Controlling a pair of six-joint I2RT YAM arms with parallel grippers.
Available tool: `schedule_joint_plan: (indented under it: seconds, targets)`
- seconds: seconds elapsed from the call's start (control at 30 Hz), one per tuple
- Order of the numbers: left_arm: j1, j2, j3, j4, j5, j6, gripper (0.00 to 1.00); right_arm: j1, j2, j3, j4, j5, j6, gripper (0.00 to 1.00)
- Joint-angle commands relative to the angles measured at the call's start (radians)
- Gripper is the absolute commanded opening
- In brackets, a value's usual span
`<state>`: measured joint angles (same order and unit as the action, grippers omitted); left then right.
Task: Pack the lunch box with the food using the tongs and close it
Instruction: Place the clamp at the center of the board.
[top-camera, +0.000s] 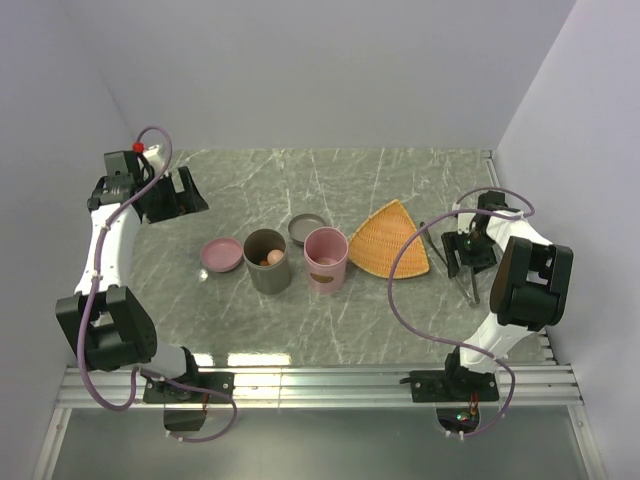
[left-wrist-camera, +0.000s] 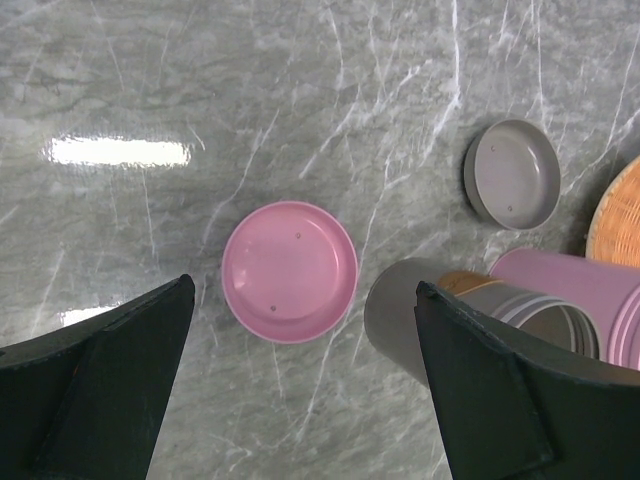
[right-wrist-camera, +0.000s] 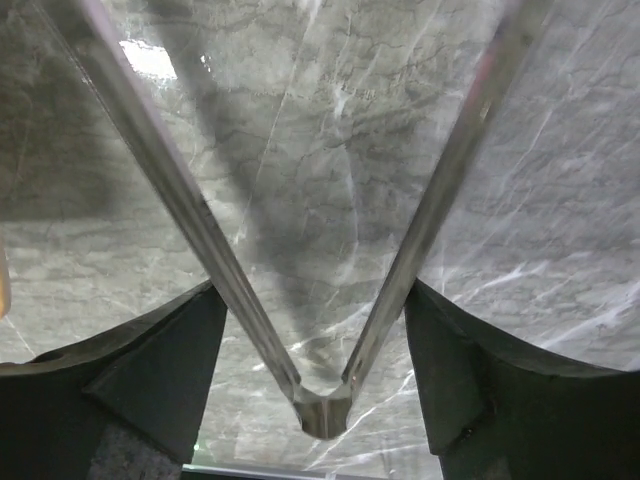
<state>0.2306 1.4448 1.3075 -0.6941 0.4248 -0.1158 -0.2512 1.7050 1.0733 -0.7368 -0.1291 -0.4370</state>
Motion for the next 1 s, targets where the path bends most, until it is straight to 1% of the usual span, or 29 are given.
schedule_joint_plan:
  seconds: [0.0, 0.03, 0.2, 0.3, 0.37, 0.4, 0.43, 0.57, 0.67, 0.73, 0.77, 0.8, 0.87, 0.97]
  targets:
    - [0.004, 0.008, 0.016, -0.028, 0.031, 0.037, 0.99, 0.006, -0.004, 0.007, -0.018, 0.011, -0.006, 0.78]
    - [0.004, 0.008, 0.012, -0.047, 0.041, 0.045, 0.99, 0.006, -0.010, 0.007, -0.016, 0.009, -0.005, 0.86]
    - [0.010, 0.046, 0.007, -0.120, 0.084, 0.083, 0.99, 0.006, -0.019, 0.016, -0.035, -0.006, -0.002, 0.87]
    - [0.025, 0.081, 0.007, -0.160, 0.054, 0.105, 0.99, 0.006, -0.050, 0.034, -0.050, -0.021, 0.004, 0.88]
    - [0.047, 0.115, -0.002, -0.182, 0.063, 0.105, 0.97, 0.004, -0.071, 0.071, -0.078, -0.043, 0.007, 0.89]
    - [0.068, 0.127, -0.005, -0.191, 0.066, 0.138, 0.95, 0.006, -0.090, 0.088, -0.087, -0.049, 0.012, 0.91]
    - [0.081, 0.138, -0.010, -0.197, 0.071, 0.155, 0.93, 0.004, -0.099, 0.106, -0.099, -0.058, 0.014, 0.92]
    - [0.108, 0.195, -0.030, -0.223, 0.062, 0.188, 0.86, 0.004, -0.133, 0.240, -0.168, -0.102, 0.033, 0.93]
    - [0.110, 0.204, -0.057, -0.209, 0.048, 0.183, 0.82, 0.004, -0.165, 0.321, -0.185, -0.145, 0.064, 0.94]
    - [0.110, 0.209, -0.066, -0.196, 0.040, 0.185, 0.79, 0.004, -0.212, 0.343, -0.176, -0.200, 0.073, 0.94]
    - [0.110, 0.206, -0.070, -0.193, 0.043, 0.191, 0.75, 0.004, -0.252, 0.350, -0.159, -0.216, 0.072, 0.94]
    - [0.110, 0.203, -0.073, -0.191, 0.045, 0.203, 0.74, 0.004, -0.269, 0.352, -0.153, -0.230, 0.069, 0.94]
    - [0.110, 0.181, -0.082, -0.173, 0.010, 0.215, 0.72, 0.006, -0.303, 0.376, -0.151, -0.268, 0.061, 0.94]
    - [0.108, 0.184, -0.093, -0.163, -0.024, 0.223, 0.70, 0.006, -0.311, 0.434, -0.196, -0.328, 0.046, 0.95]
